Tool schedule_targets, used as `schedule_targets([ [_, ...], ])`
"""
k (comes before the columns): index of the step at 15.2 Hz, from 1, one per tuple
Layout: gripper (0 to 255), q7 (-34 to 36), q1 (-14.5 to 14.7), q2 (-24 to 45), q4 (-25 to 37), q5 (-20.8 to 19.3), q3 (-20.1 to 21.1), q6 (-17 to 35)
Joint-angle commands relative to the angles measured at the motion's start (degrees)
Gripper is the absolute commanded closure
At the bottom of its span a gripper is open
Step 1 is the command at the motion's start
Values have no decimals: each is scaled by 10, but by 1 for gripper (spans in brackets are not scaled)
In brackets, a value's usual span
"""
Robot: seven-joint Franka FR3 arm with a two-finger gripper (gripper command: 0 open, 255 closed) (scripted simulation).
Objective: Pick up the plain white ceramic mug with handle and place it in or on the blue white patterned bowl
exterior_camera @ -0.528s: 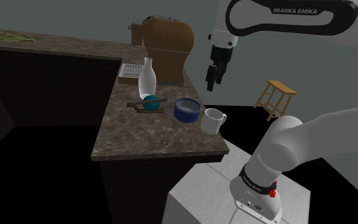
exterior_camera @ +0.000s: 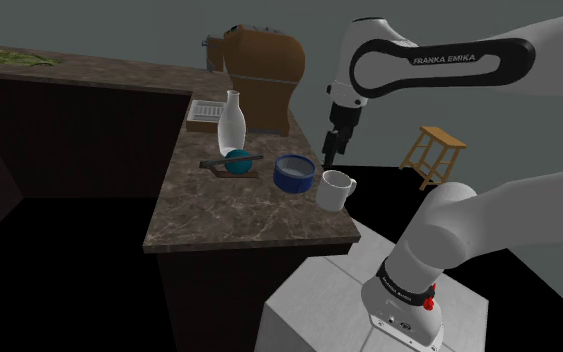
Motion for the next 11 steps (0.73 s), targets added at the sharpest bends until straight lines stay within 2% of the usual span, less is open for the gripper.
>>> schedule_targets([
  [1,0,-7,-4,5,-38,-5,-11,45],
  [5,0,-21,-15,26,-102,-17,-34,131],
  [11,0,-22,-17,48,-134,-23,-40,185],
])
